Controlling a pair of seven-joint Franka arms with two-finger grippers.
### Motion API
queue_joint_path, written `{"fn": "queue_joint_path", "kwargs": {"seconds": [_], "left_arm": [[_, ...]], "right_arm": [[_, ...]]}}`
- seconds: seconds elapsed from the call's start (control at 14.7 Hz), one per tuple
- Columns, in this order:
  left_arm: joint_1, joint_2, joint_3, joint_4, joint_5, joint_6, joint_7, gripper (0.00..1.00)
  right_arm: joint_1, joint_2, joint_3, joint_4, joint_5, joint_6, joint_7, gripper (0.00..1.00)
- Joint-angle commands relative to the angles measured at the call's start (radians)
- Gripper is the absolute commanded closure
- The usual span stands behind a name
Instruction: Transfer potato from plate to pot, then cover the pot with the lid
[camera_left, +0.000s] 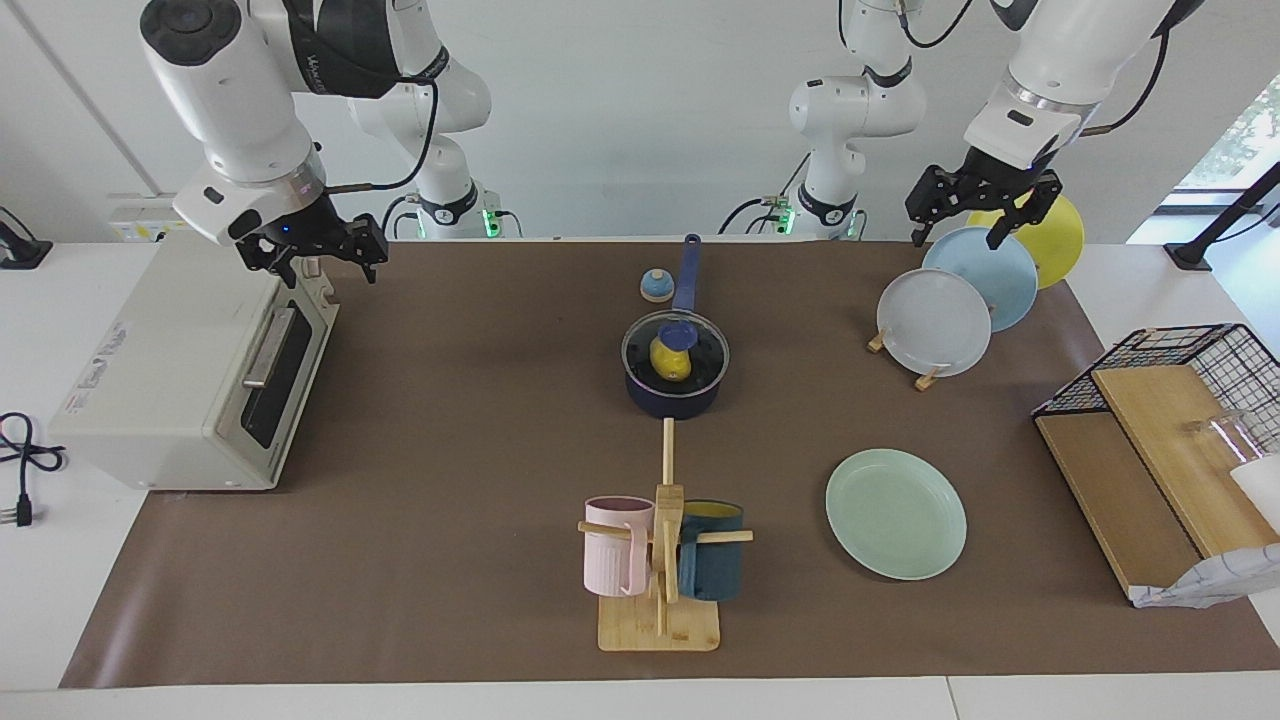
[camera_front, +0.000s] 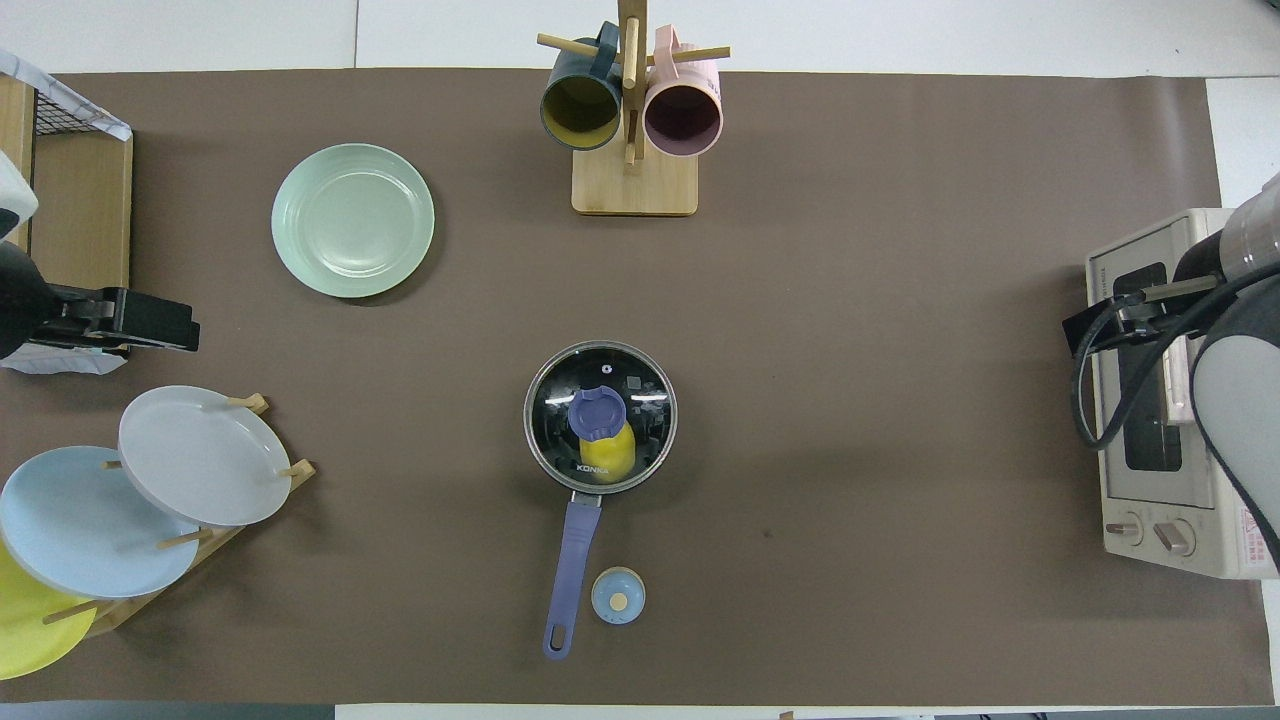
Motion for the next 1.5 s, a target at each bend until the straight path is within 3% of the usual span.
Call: {"fn": "queue_joint_path", "kwargs": {"seconds": [0.0, 0.61, 1.43], "left_arm": [[0.002, -0.053, 0.002, -0.048, 0.012, 0.04, -0.002, 0.0], [0.012, -0.041, 0.008, -0.08, 0.014, 0.007, 0.008, 0.0], [0.011, -0.044, 0.008, -0.089, 0.009, 0.011, 0.005, 0.0]], "right_arm": [[-0.013, -0.022, 0.0, -0.036, 0.019, 0.021, -0.03, 0.0], [-0.093, -0.022, 0.014, -0.032, 0.06, 0.007, -0.03, 0.0], [-0.09, -0.029, 0.011, -0.024, 0.062, -0.002, -0.024, 0.0]]}}
